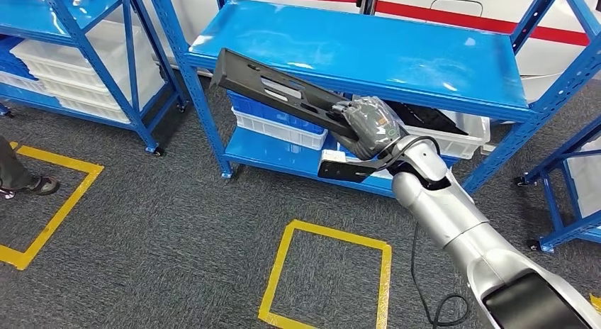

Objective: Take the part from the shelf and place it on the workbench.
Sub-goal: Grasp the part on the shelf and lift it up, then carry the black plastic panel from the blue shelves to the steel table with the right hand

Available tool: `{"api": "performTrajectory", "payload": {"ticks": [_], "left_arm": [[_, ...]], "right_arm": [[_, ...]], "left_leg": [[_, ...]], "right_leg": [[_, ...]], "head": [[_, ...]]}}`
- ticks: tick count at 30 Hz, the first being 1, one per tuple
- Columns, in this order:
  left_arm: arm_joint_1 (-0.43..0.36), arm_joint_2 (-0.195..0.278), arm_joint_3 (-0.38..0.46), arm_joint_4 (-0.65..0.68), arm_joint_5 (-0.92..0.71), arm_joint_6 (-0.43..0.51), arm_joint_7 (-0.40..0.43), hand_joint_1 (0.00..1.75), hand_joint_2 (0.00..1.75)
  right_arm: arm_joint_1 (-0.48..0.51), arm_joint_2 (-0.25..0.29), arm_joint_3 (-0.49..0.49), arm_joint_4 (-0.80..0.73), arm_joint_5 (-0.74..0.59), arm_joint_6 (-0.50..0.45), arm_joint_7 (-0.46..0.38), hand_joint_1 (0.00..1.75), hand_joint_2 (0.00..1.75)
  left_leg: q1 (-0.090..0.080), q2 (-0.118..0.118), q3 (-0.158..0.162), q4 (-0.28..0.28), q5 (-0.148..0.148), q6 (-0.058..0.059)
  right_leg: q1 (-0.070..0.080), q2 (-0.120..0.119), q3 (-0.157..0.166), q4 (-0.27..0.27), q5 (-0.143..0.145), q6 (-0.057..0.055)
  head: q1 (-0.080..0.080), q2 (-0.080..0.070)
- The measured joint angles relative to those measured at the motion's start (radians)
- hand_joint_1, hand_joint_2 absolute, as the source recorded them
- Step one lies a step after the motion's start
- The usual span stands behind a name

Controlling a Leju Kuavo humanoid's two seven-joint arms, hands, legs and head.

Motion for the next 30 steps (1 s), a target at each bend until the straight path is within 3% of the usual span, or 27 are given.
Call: {"api": "performTrajectory", "payload": {"ticks": [2,4,6,7,8,10,12,13,15,16,18,20,21,22,23,24,25,27,28,30], "left_arm": [[-0.001,-0.002,0.003,0.000,0.003,0.002,0.000,0.00,1.75],[-0.002,-0.003,0.006,0.000,0.004,0.003,-0.001,0.00,1.75],[-0.002,-0.005,0.010,0.000,0.004,0.003,-0.001,0.00,1.75],[-0.002,-0.005,0.011,0.000,0.004,0.002,-0.001,0.00,1.75],[-0.002,-0.006,0.013,0.000,0.004,0.002,-0.001,0.00,1.75],[-0.002,-0.008,0.014,0.000,0.004,0.002,-0.001,0.00,1.75],[-0.002,-0.009,0.015,0.000,0.004,0.002,-0.001,0.00,1.75],[-0.002,-0.009,0.015,0.000,0.004,0.002,0.000,0.00,1.75],[0.000,-0.009,0.016,0.000,0.004,0.002,0.000,0.00,1.75],[0.000,-0.008,0.016,0.000,0.004,0.003,0.000,0.00,1.75],[0.001,-0.008,0.016,0.000,0.004,0.003,0.000,0.00,1.75],[0.001,-0.008,0.016,0.000,0.004,0.003,0.001,0.00,1.75],[0.001,-0.008,0.016,0.000,0.003,0.003,0.001,0.00,1.75],[0.001,-0.008,0.016,0.000,0.003,0.003,0.001,0.00,1.75],[0.000,-0.008,0.016,0.000,0.001,0.002,0.001,0.00,1.75],[0.000,-0.008,0.016,0.000,-0.002,0.001,0.001,0.00,1.75],[-0.001,-0.008,0.016,0.000,-0.005,-0.002,0.001,0.00,1.75],[-0.003,-0.007,0.016,0.000,-0.012,-0.008,0.001,0.00,1.75],[-0.004,-0.007,0.015,0.000,-0.015,-0.011,0.001,0.00,1.75],[-0.005,-0.006,0.015,0.000,-0.019,-0.014,0.001,0.00,1.75]], "right_arm": [[-0.007,0.007,0.000,0.011,0.001,0.000,-0.001,1.75,1.75],[-0.012,0.013,0.000,0.021,0.002,0.000,-0.002,1.75,1.75],[-0.012,0.018,0.001,0.031,0.005,-0.001,-0.002,1.75,1.75],[-0.011,0.020,0.001,0.035,0.007,-0.002,-0.002,1.75,1.75],[-0.012,0.022,0.002,0.039,0.008,-0.002,-0.002,1.75,1.75],[-0.013,0.025,0.001,0.043,0.009,-0.004,-0.003,1.75,1.75],[-0.013,0.028,0.001,0.045,0.009,-0.006,-0.007,1.75,1.75],[-0.012,0.029,0.001,0.047,0.009,-0.006,-0.008,1.75,1.75],[-0.012,0.030,0.001,0.052,0.009,-0.007,-0.009,1.75,1.75],[-0.012,0.032,0.002,0.054,0.009,-0.008,-0.009,1.75,1.75],[-0.013,0.037,0.002,0.058,0.009,-0.008,-0.009,1.75,1.75],[-0.012,0.041,0.003,0.060,0.009,-0.008,-0.009,1.75,1.75],[-0.012,0.042,0.003,0.062,0.010,-0.008,-0.009,1.75,1.75],[-0.012,0.042,0.003,0.063,0.010,-0.008,-0.009,1.75,1.75],[-0.011,0.042,0.003,0.064,0.011,-0.008,-0.009,1.75,1.75],[-0.011,0.042,0.002,0.065,0.012,-0.008,-0.009,1.75,1.75],[-0.011,0.040,0.000,0.064,0.014,-0.008,-0.009,1.75,1.75],[-0.011,0.035,-0.005,0.061,0.017,-0.008,-0.008,1.75,1.75],[-0.010,0.032,-0.008,0.059,0.019,-0.008,-0.007,1.75,1.75],[-0.001,0.024,-0.015,0.057,0.021,-0.008,-0.007,1.75,1.75]], "left_leg": [[0.002,0.006,-0.011,-0.014,0.023,0.017],[0.000,0.008,-0.032,-0.014,0.040,0.025],[-0.001,0.008,-0.058,-0.011,0.059,0.026],[-0.001,0.008,-0.072,-0.008,0.068,0.025],[-0.001,0.008,-0.086,-0.005,0.076,0.022],[-0.002,0.008,-0.110,0.004,0.092,0.014],[-0.004,0.008,-0.124,0.009,0.108,0.003],[-0.005,0.008,-0.127,0.009,0.117,-0.003],[-0.004,0.007,-0.135,0.009,0.122,-0.014],[-0.002,0.005,-0.143,0.023,0.100,-0.020],[0.004,0.004,-0.170,0.109,0.003,-0.034],[0.009,0.004,-0.197,0.242,-0.084,-0.045],[0.012,0.004,-0.200,0.291,-0.095,-0.049],[0.015,0.004,-0.189,0.311,-0.084,-0.051],[0.019,0.004,-0.160,0.296,-0.059,-0.053],[0.022,0.003,-0.114,0.248,-0.035,-0.054],[0.023,0.002,-0.057,0.177,-0.030,-0.053],[0.021,-0.004,0.030,0.053,-0.048,-0.046],[0.016,-0.006,0.046,0.022,-0.058,-0.039],[0.010,-0.003,0.036,0.010,-0.044,-0.017]], "right_leg": [[0.004,0.000,-0.026,0.059,-0.051,-0.008],[0.004,0.001,-0.068,0.191,-0.130,-0.019],[0.004,0.001,-0.084,0.288,-0.163,-0.013],[0.005,0.001,-0.068,0.287,-0.154,-0.004],[0.005,0.001,-0.034,0.248,-0.133,0.006],[0.007,0.000,0.066,0.103,-0.104,0.013],[0.015,0.002,0.124,0.003,-0.107,0.002],[0.020,0.003,0.129,-0.012,-0.110,-0.005],[0.013,0.004,0.112,-0.010,-0.096,-0.020],[0.008,0.003,0.104,-0.009,-0.086,-0.030],[-0.001,0.000,0.086,-0.010,-0.062,-0.048],[0.000,0.000,0.059,-0.009,-0.039,-0.053],[0.000,0.000,0.045,-0.008,-0.028,-0.052],[0.000,0.000,0.030,-0.008,-0.017,-0.050],[-0.001,0.000,0.016,-0.007,-0.006,-0.046],[-0.002,0.001,0.004,-0.005,0.004,-0.041],[-0.001,0.002,-0.006,-0.004,0.012,-0.035],[0.001,0.002,-0.018,-0.003,0.030,-0.019],[0.002,0.001,-0.021,-0.006,0.040,-0.011],[0.004,0.000,-0.027,-0.011,0.056,0.006]], "head": [[0.002,0.000],[0.004,0.000],[0.004,0.000],[0.005,0.000],[0.005,0.000],[0.006,0.000],[0.006,0.000],[0.005,0.000],[0.005,0.000],[0.004,0.000],[0.002,0.000],[0.000,0.000],[0.000,0.000],[0.000,0.000],[0.000,0.000],[-0.001,0.000],[-0.001,0.000],[0.000,0.000],[0.000,0.000],[0.002,0.000]]}}
